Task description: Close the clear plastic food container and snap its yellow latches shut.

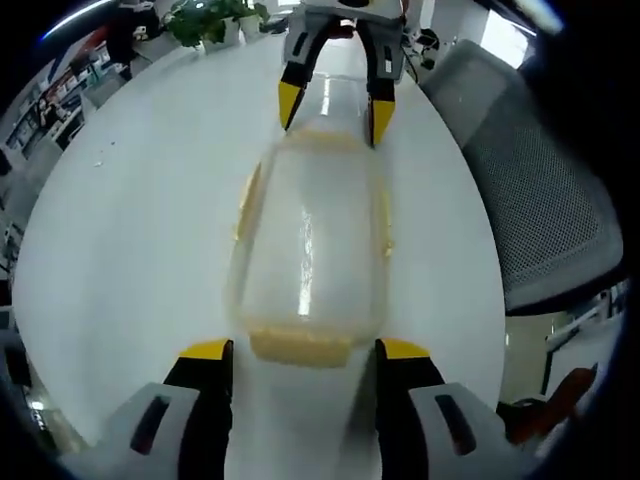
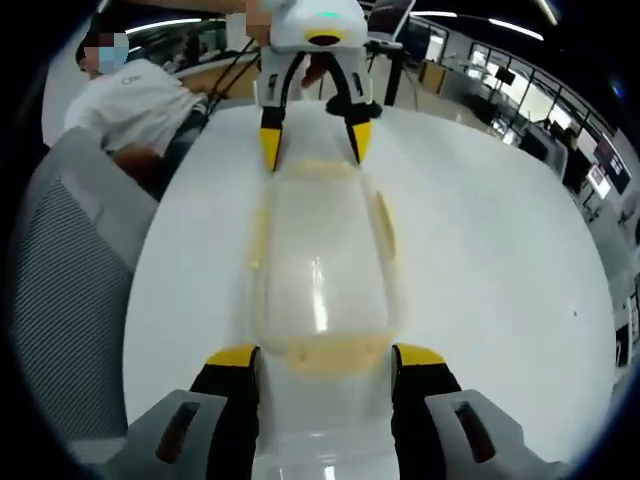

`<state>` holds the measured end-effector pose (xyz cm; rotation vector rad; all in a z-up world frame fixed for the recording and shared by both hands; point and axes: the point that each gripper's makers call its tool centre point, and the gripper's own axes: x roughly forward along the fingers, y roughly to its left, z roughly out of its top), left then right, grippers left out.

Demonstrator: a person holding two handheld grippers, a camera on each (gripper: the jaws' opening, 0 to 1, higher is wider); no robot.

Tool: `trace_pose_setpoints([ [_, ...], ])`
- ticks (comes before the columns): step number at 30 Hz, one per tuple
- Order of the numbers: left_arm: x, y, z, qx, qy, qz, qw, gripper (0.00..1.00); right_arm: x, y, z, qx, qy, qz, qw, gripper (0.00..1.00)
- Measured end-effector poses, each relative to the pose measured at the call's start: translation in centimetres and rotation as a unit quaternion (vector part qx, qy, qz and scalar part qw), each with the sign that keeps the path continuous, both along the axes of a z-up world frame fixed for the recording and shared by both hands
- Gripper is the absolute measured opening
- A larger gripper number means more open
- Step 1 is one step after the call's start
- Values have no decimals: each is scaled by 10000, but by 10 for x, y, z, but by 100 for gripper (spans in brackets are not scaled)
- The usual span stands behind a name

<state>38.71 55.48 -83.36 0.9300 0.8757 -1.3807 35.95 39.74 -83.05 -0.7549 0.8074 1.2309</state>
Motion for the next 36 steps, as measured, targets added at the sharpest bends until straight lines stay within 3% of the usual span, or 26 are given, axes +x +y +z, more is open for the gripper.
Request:
trace_pose_setpoints([
  [16,-4,0,-6,135,31,-307,9994,47,2,2,-4,-233,29,194,9995,51],
  [21,-5,0,-5,151,45,-337,9993,46,4,2,-7,-400,-94,340,9986,42],
  [27,-5,0,-5,112,108,-322,9994,40,4,-1,-10,-447,81,254,9986,40],
  [36,-3,0,-4,135,74,-342,9993,40,6,-1,-12,-604,344,165,9974,40],
])
